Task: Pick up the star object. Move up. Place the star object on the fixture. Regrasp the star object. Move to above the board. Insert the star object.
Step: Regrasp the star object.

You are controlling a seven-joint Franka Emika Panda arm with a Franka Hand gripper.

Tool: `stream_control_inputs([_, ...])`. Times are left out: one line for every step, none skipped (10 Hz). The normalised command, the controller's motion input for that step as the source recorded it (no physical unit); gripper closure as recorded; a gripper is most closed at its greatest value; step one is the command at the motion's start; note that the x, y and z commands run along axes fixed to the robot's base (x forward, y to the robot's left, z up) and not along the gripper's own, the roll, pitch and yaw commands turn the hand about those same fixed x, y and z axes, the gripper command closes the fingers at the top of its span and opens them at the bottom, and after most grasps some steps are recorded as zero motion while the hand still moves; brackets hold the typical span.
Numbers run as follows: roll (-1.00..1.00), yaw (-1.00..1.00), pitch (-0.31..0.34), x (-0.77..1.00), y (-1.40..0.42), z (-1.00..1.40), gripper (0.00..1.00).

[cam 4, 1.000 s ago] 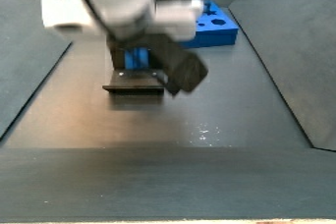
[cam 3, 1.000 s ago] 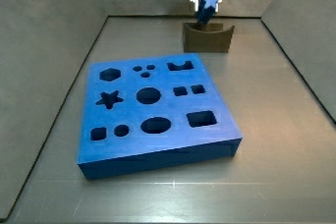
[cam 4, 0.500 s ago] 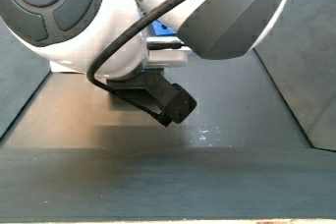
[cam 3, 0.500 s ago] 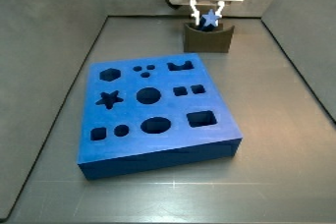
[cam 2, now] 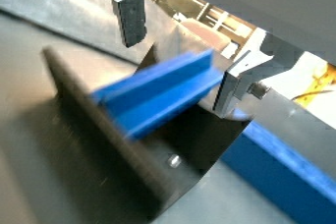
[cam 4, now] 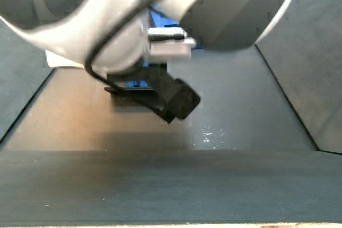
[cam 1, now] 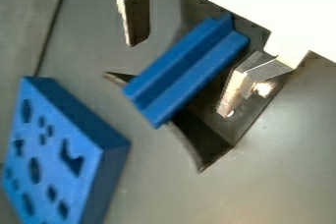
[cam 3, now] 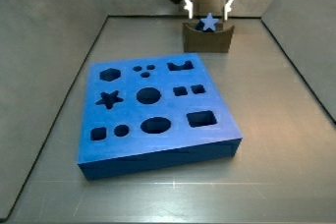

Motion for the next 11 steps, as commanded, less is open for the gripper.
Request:
stream_control_inputs([-0.01, -0.02, 0.144, -0.02, 0.00, 1.00, 0.00])
stream_control_inputs([0.03, -0.06, 0.124, -0.03, 0.00, 1.00, 0.00])
stream_control_inputs([0.04, -0.07, 0.114, -0.03, 0.00, 0.92, 0.00])
stream_control_inputs([0.04, -0.08, 0.094, -0.03, 0.00, 0.75, 0.00])
stream_control_inputs([0.05, -0.09, 0.070, -0.03, 0.00, 0.52, 0.00])
stream_control_inputs([0.05, -0.09, 0.057, -0.02, 0.00, 0.34, 0.00])
stream_control_inputs([1.00, 0.01, 0.041, -0.07, -1.00, 0.75, 0.00])
stream_control_inputs([1.00, 0.01, 0.038, -0.07, -1.00, 0.68, 0.00])
stream_control_inputs([1.00, 0.01, 0.026, -0.10, -1.00, 0.62, 0.00])
stream_control_inputs([1.00, 0.01, 0.017, -0.13, -1.00, 0.52, 0.00])
stream_control_inputs([1.00, 0.01, 0.013, -0.12, -0.87, 0.33, 0.00])
